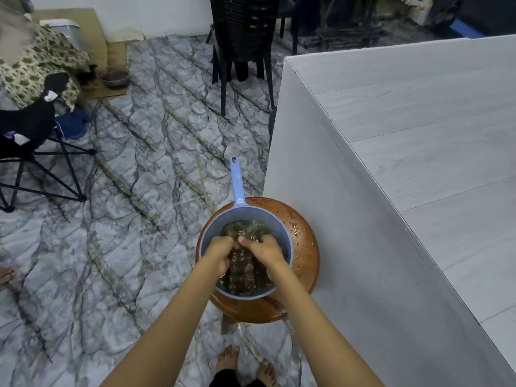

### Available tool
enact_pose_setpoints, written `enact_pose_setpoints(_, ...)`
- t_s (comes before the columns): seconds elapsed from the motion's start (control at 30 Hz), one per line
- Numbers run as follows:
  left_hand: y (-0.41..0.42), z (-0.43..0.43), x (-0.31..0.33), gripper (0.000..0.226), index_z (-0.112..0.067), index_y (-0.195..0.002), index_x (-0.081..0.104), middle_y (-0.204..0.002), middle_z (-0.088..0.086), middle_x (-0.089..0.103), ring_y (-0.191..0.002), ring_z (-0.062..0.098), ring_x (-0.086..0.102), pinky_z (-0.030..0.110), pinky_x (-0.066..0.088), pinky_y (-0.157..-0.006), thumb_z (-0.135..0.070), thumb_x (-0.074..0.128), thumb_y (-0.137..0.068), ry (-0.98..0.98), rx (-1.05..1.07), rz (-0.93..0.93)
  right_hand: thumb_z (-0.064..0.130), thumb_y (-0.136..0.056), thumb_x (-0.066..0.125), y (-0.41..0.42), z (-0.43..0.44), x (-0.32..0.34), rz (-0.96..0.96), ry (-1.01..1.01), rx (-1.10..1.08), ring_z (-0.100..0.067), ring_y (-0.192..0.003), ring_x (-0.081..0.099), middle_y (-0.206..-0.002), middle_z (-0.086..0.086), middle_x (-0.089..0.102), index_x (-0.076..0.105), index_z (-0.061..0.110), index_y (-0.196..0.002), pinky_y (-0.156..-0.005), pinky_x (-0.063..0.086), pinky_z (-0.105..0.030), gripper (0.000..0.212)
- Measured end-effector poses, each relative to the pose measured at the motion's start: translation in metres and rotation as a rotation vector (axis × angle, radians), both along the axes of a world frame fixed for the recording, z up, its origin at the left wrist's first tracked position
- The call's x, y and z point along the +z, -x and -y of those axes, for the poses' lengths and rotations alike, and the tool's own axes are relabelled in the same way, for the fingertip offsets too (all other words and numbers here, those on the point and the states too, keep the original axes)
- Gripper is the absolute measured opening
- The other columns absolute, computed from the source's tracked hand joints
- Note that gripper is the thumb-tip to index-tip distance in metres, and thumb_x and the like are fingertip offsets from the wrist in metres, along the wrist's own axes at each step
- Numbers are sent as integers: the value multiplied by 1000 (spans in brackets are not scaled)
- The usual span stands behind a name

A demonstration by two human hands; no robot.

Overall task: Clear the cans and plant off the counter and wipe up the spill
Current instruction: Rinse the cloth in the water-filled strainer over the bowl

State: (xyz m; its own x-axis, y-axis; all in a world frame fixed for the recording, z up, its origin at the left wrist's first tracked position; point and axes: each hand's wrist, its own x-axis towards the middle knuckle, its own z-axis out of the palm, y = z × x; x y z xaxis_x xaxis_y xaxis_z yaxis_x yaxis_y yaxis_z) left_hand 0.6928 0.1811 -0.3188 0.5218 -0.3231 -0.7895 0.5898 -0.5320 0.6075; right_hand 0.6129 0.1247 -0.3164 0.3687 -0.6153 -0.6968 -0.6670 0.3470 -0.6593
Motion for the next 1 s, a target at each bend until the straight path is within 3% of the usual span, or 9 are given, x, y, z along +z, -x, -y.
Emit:
enact_pose_setpoints(0.13,1,-10,6,33,0,-83,61,-85,18,63,-81,29,59,36,52,-73,19,34,-77,82,-28,-160,43,-84,61,-7,-4,-2,39,19,-27,-30,-126,46,-137,-11,49,37,12,-137,-108,38,-40,65)
enact_pose_setpoints(0.3,6,-14,6,11,-3,-88,62,-69,7,70,-72,20,65,23,54,-59,3,62,-79,129,23,-237,35,-95,48,-12,2,-3,-111,163,-130,-32,-106,61,-115,-14,66,64,6,-110,-89,47,-36,37)
enact_pose_setpoints(0.43,11,-6,-4,50,0,-118,58,-117,13,63,-113,31,55,38,47,-95,-29,69,-78,42,139,-61,42,-95,44,-11,4,1,-48,122,-155,-31,-110,58,-118,-14,64,62,6,-113,-90,44,-36,45)
enact_pose_setpoints(0.5,15,-2,-5,51,3,-118,57,-127,18,58,-116,33,53,37,44,-94,-37,58,-86,-28,122,70,55,-86,51,-10,-2,0,-26,77,-45,-30,-121,52,-129,-11,57,54,11,-126,-100,39,-38,59)
enact_pose_setpoints(0.57,16,-1,-6,54,5,-117,56,-126,20,57,-114,35,53,37,43,-88,-41,46,-92,-78,103,138,54,-84,55,-10,-5,-2,-56,115,3,-29,-121,51,-129,-9,56,52,14,-125,-102,39,-39,57)
enact_pose_setpoints(0.7,17,-5,-6,54,1,-121,53,-92,11,60,-82,26,55,36,44,-70,-44,39,-93,-45,145,38,35,-96,46,-12,2,-3,-112,144,-139,-31,-103,62,-109,-12,68,66,8,-103,-81,45,-31,35)
enact_pose_setpoints(0.83,20,-5,-9,51,-7,-133,44,-133,11,52,-123,28,48,40,39,-105,-28,56,-88,51,50,-3,36,-96,46,-9,4,1,-2,29,-238,-27,-104,58,-110,-8,64,63,5,-113,-80,40,-29,40)
enact_pose_setpoints(0.93,18,-2,-11,40,-2,-125,53,-131,16,55,-120,32,50,39,40,-103,-21,53,-90,14,68,71,41,-87,59,-7,0,0,-9,47,-134,-29,-118,53,-123,-8,60,57,11,-122,-100,42,-36,46)
enact_pose_setpoints(1.0,19,-1,-9,36,1,-113,60,-122,16,59,-115,32,53,35,41,-96,-27,49,-93,-18,52,154,33,-89,58,-6,0,-1,-66,84,-151,-31,-114,57,-122,-13,62,58,6,-118,-99,45,-36,39)
